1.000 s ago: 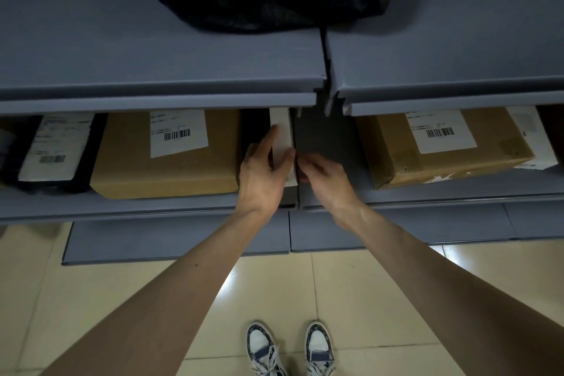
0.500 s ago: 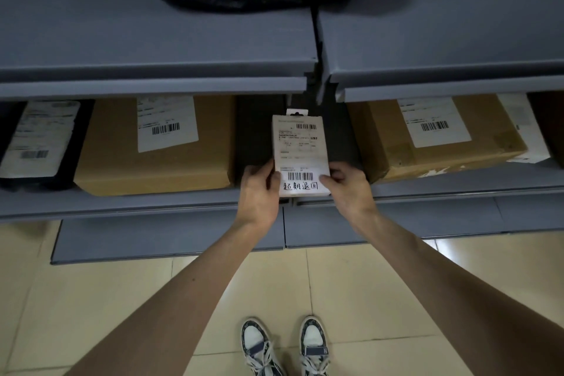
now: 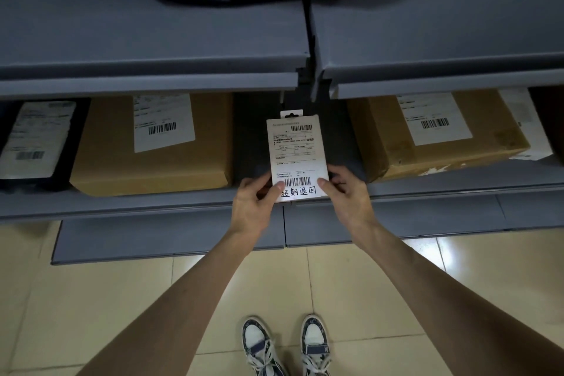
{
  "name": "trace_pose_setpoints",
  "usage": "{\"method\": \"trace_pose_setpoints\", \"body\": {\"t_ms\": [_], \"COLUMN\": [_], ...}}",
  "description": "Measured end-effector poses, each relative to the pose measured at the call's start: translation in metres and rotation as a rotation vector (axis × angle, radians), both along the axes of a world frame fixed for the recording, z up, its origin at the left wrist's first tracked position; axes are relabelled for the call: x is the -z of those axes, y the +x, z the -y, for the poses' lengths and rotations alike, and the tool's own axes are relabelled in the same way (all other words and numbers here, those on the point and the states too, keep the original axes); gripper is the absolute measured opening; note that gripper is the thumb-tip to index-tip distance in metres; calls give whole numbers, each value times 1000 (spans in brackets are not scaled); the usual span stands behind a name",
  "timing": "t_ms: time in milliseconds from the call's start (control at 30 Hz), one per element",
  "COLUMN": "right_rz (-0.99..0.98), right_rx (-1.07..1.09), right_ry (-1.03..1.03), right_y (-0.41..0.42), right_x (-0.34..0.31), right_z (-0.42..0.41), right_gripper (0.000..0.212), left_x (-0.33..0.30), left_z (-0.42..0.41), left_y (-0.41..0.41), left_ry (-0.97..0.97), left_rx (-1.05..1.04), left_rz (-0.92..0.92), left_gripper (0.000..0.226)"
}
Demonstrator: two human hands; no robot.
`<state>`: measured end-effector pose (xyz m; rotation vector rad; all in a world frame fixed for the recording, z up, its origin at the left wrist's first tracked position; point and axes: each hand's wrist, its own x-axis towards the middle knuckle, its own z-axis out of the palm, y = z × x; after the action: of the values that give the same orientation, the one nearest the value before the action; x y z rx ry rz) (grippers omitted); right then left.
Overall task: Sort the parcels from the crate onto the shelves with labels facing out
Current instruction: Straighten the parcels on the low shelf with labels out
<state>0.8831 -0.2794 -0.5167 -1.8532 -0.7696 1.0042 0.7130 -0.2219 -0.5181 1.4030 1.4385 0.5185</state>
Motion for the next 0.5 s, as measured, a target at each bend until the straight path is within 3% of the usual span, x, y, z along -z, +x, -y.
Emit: {"method": "trace_pose_setpoints", "body": {"t_ms": [333,500], "right_rz": [-208,-280], "right_rx": [-14,-44], "right_ry": [-2,-7], "right_y": [-2,5], "right_x": [-12,-13], "right_z": [9,11], "right_gripper": [33,38], "left_x": [-10,-12], "left_z": [13,12], "left_y": [-10,-16], "left_ry": [-152,-165], "left_rx": [-79,-97], "left_rz": [376,408], "left_gripper": [43,48]}}
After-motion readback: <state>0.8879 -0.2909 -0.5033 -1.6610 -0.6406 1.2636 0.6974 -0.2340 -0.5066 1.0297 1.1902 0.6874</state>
